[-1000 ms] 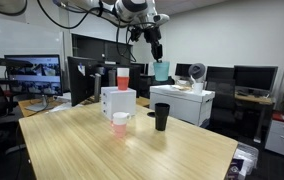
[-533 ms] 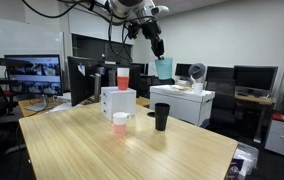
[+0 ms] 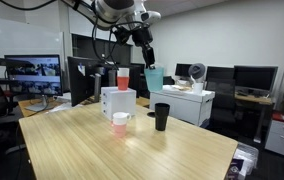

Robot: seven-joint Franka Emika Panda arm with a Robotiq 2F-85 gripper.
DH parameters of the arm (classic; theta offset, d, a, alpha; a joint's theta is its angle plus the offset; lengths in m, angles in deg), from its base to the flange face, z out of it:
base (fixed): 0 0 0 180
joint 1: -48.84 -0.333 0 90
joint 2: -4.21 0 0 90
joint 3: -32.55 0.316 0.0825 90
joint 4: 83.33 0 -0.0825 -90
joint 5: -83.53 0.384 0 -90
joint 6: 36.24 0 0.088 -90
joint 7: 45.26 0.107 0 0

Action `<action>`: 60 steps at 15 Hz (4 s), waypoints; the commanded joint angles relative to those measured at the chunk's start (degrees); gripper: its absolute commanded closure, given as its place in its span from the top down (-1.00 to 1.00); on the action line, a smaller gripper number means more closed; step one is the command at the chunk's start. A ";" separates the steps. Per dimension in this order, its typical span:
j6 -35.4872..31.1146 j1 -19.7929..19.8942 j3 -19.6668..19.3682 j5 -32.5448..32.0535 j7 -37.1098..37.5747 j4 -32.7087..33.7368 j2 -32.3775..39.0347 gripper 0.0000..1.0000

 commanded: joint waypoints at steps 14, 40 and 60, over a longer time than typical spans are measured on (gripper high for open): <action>-8.59 3.06 2.81 -7.61 14.30 -14.86 0.08 -0.85; -14.49 3.24 1.39 -1.79 14.74 -5.53 17.06 -0.09; -1.63 2.84 6.11 3.36 6.67 8.28 15.32 1.00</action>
